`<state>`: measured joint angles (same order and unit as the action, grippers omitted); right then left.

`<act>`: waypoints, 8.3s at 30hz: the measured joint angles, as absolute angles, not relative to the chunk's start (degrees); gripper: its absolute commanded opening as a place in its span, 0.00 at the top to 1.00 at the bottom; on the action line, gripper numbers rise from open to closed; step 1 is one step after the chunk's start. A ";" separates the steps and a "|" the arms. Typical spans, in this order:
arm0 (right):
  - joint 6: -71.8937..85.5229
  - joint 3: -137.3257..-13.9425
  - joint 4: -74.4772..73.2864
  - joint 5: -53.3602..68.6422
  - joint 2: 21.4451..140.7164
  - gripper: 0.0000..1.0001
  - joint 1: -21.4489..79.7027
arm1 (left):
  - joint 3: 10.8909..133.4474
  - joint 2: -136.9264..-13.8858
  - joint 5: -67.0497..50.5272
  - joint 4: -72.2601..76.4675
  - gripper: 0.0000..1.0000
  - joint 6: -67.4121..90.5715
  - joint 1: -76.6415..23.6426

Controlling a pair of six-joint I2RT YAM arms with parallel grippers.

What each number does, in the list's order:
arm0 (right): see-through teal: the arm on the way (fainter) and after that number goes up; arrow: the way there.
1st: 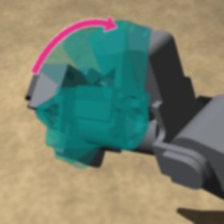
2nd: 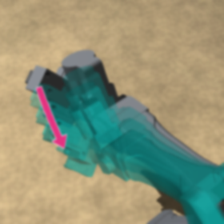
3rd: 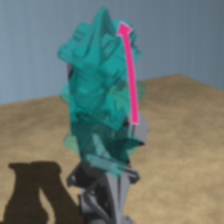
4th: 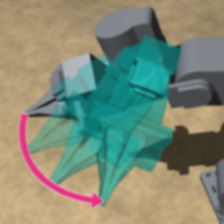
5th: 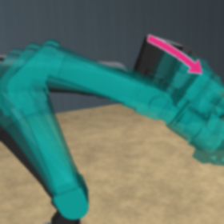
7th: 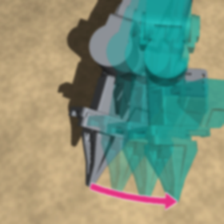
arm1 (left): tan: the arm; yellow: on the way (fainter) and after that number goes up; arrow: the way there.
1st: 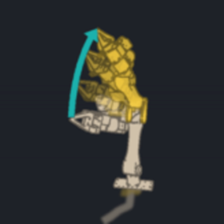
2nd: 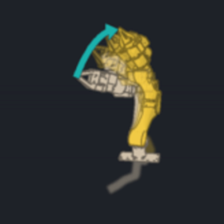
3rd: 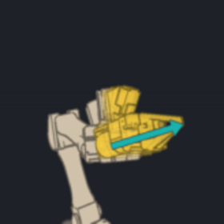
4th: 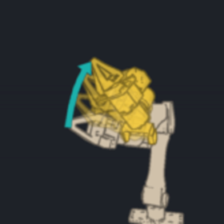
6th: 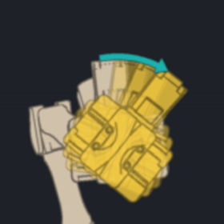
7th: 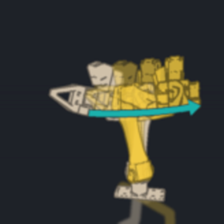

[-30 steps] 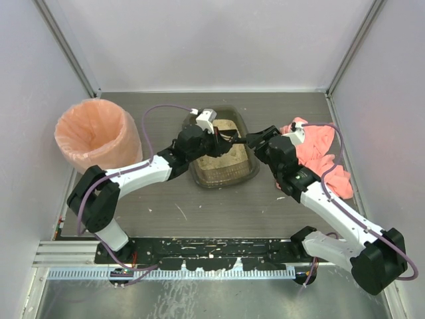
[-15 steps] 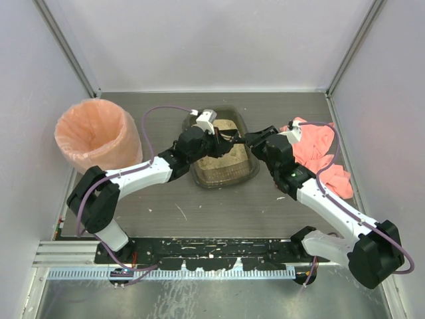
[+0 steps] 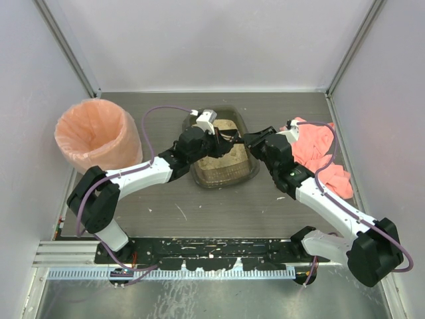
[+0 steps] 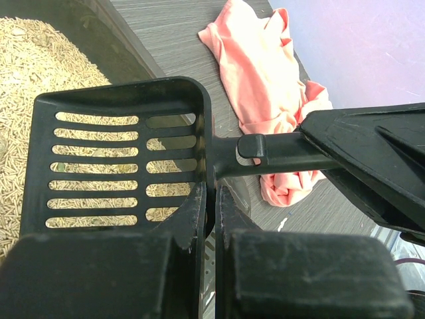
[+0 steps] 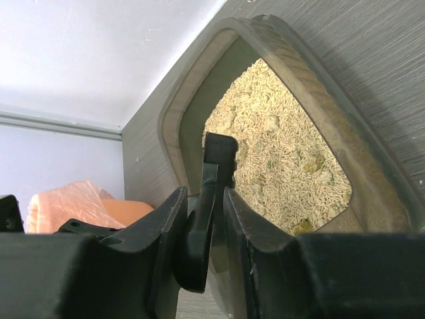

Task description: Clean the litter box

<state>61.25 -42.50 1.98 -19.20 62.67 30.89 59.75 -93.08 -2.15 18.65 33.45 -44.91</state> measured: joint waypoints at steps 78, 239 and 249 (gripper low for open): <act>18.52 -63.42 -18.46 -1.80 73.54 0.99 24.29 | 98.78 -89.78 37.82 -58.26 0.26 7.81 -21.30; 11.44 -101.06 -30.22 -2.00 110.80 0.99 24.36 | 61.69 -44.27 18.33 -30.50 0.06 9.72 -25.76; 16.95 -90.39 -20.73 8.62 106.67 0.99 18.33 | 61.67 -44.69 17.50 -30.55 0.08 9.91 -25.76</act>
<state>16.95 -90.39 -20.73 8.62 106.67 18.33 61.67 -44.69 17.50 -30.55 9.91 -25.76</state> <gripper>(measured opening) 0.232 0.929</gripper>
